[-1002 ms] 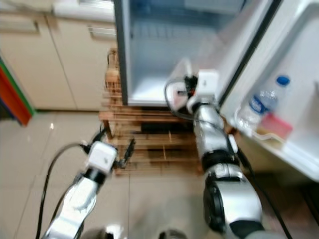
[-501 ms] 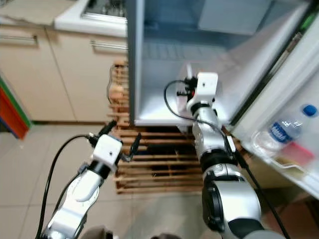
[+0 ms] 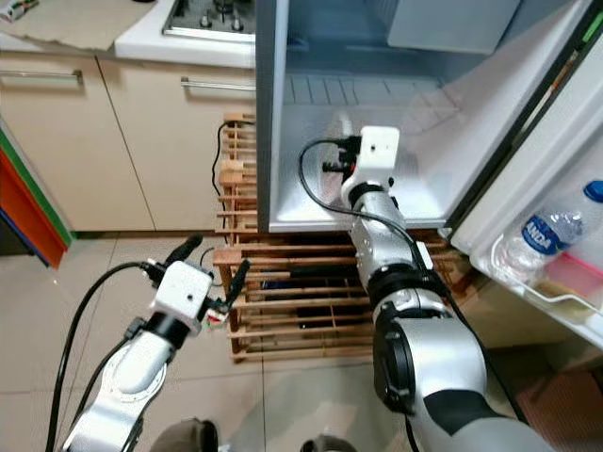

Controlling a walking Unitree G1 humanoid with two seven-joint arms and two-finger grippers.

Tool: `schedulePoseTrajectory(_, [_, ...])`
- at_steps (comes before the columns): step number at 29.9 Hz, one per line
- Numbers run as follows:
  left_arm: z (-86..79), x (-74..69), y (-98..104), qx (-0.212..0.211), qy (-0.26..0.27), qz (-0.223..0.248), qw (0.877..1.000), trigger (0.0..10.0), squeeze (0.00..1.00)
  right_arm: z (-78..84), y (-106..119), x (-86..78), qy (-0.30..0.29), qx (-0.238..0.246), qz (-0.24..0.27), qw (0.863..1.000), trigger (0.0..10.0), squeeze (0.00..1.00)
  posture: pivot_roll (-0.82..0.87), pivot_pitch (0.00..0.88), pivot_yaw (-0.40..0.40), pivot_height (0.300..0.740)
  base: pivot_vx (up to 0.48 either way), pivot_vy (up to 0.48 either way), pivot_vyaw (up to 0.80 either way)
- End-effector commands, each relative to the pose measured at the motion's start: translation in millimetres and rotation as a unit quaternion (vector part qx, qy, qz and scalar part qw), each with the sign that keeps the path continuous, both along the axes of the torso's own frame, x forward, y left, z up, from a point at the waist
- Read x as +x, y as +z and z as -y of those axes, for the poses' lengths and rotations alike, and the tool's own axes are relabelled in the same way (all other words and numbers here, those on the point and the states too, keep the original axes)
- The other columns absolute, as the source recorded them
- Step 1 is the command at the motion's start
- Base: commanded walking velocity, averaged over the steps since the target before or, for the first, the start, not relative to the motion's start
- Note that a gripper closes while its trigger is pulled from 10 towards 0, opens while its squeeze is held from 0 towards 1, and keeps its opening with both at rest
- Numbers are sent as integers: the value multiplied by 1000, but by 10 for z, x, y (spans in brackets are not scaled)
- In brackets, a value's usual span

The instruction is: Restocking fridge

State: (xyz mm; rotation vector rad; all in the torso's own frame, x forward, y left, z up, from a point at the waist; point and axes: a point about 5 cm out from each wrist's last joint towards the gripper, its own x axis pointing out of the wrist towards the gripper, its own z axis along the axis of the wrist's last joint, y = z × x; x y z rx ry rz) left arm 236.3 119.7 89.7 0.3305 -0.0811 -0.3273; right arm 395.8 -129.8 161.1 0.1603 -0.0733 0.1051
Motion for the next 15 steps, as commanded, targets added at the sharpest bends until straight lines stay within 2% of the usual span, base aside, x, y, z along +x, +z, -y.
schedulePoseTrajectory(1, [19,4,39,-2,-7,3,1000,10000,0,19,-144,-26,-3,8,-39,999,0,0,149,152,-70,740,0,0,0])
schedulePoseTrajectory(2, [-2,-16,41,1,-5,1,1000,10000,0,16,-167,-30,-4,13,-46,999,0,0,149,152,-70,740,0,0,0])
schedulePoseTrajectory(4, [-90,-133,38,9,3,-9,1000,10000,0,-56,-271,-51,-2,62,-83,995,0,0,190,179,-55,740,0,0,0])
schedulePoseTrajectory(6, [-90,-133,38,9,3,-9,1000,10000,0,-56,-271,-51,-2,62,-83,995,0,0,190,179,-55,740,0,0,0])
schedulePoseTrajectory(7, [-127,-204,47,12,7,-15,1000,10000,0,-118,-326,-64,3,99,-105,990,0,0,199,187,-56,740,0,0,0])
schedulePoseTrajectory(8, [-127,-204,47,12,7,-15,1000,10000,0,-118,-326,-64,3,99,-105,990,0,0,199,187,-56,740,0,0,0])
schedulePoseTrajectory(10, [-139,-230,59,14,9,-18,1000,10000,0,-158,-377,-75,6,139,-129,982,0,0,207,193,-61,740,0,0,0])
schedulePoseTrajectory(11, [-139,-230,59,14,9,-18,1000,10000,0,-158,-377,-75,6,139,-129,982,0,0,207,193,-61,740,0,0,0])
schedulePoseTrajectory(15, [-156,-264,60,13,18,-25,999,10000,0,-190,-450,-96,-5,203,-162,966,0,0,208,199,-69,740,0,0,0])
